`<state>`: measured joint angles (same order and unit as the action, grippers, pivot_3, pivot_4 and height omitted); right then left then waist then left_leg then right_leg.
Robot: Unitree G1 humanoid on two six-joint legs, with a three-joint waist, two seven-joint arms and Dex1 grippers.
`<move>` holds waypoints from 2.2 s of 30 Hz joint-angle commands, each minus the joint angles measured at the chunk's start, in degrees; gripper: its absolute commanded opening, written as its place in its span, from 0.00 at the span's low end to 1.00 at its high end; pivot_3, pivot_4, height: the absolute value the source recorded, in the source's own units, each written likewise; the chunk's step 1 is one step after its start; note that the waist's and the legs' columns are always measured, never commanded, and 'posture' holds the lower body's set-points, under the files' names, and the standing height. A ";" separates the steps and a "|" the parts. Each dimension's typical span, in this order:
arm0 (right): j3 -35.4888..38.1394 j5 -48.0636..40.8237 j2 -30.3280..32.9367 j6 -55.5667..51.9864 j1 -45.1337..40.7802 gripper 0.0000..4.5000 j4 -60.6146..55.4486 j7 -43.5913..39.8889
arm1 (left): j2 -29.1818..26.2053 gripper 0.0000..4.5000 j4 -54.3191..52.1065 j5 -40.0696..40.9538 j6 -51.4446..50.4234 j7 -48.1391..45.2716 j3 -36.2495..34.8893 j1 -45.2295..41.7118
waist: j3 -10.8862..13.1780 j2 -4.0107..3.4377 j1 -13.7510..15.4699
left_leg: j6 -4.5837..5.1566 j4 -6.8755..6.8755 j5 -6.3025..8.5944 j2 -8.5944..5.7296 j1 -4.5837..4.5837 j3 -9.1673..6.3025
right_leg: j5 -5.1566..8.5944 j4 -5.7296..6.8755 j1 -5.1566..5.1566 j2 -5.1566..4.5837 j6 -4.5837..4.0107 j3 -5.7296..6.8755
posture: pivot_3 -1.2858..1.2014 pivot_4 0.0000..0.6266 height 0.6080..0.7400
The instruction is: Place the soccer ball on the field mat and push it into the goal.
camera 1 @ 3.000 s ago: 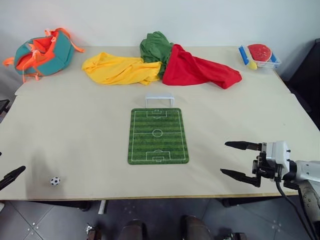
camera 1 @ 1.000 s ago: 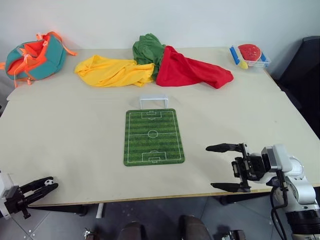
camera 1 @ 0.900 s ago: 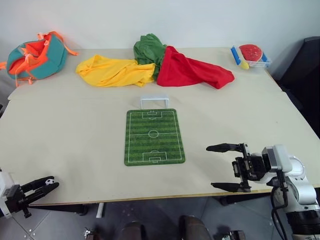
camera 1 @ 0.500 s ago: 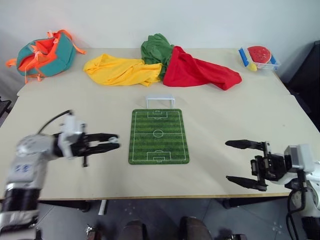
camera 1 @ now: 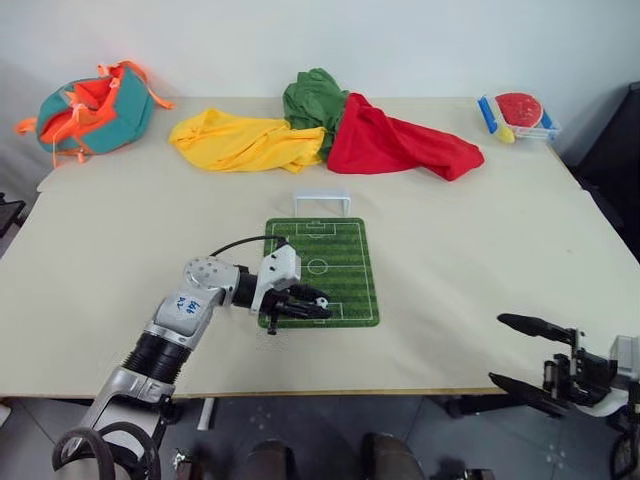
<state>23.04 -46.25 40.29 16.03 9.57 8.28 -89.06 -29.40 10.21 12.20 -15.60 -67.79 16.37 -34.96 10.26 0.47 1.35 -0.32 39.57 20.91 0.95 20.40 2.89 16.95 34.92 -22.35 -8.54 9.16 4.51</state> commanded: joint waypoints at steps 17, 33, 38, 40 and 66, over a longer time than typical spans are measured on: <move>1.22 0.05 -1.15 -1.20 1.54 1.00 -7.59 1.32 | 3.60 0.19 3.93 -4.54 8.80 5.11 -0.98 2.75 | -0.01 -0.02 0.20 | 0.02 0.23 0.01 0.00 0.00 -0.08 | -0.04 0.04 0.11 -0.01 0.03 0.02 | 0.52 0.24 1.00; 0.53 1.24 -2.33 -6.82 1.95 1.00 -15.58 6.67 | 5.22 0.19 4.04 -2.67 10.40 4.06 -2.20 3.21 | -0.01 -0.02 0.18 | 0.04 0.27 0.02 0.01 0.00 -0.09 | -0.05 0.06 0.12 -0.01 0.03 0.02 | 0.52 0.24 1.00; 0.25 1.55 -2.92 -8.15 2.01 1.00 -17.06 7.83 | 5.31 0.19 3.59 -2.59 10.44 3.71 -2.45 3.67 | -0.01 -0.02 0.19 | 0.04 0.28 0.02 0.01 0.01 -0.09 | -0.05 0.07 0.11 -0.01 0.02 0.02 | 0.52 0.24 1.00; 0.26 1.56 -3.07 -8.42 1.96 1.00 -17.31 8.12 | 5.69 0.27 3.46 -2.53 10.20 4.70 -3.01 3.74 | -0.01 -0.02 0.19 | 0.04 0.28 0.03 0.00 0.01 -0.09 | -0.05 0.06 0.11 -0.01 0.02 0.02 | 0.52 0.24 1.00; -0.33 1.01 -4.00 -10.88 3.78 1.00 -17.00 6.08 | 3.72 0.52 -2.92 3.13 16.23 1.98 -9.97 8.17 | -0.01 -0.03 0.12 | 0.07 0.27 0.04 0.02 0.01 -0.10 | -0.05 0.06 0.11 -0.02 0.02 0.02 | 0.52 0.24 1.00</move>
<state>22.72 -44.31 36.75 5.78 12.88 -6.46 -83.17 -24.92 10.61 12.21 -1.14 -64.46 8.84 -27.77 10.25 0.44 1.47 -0.25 39.84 20.95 0.98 20.41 2.78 16.91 34.98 -22.25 -8.55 9.18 4.53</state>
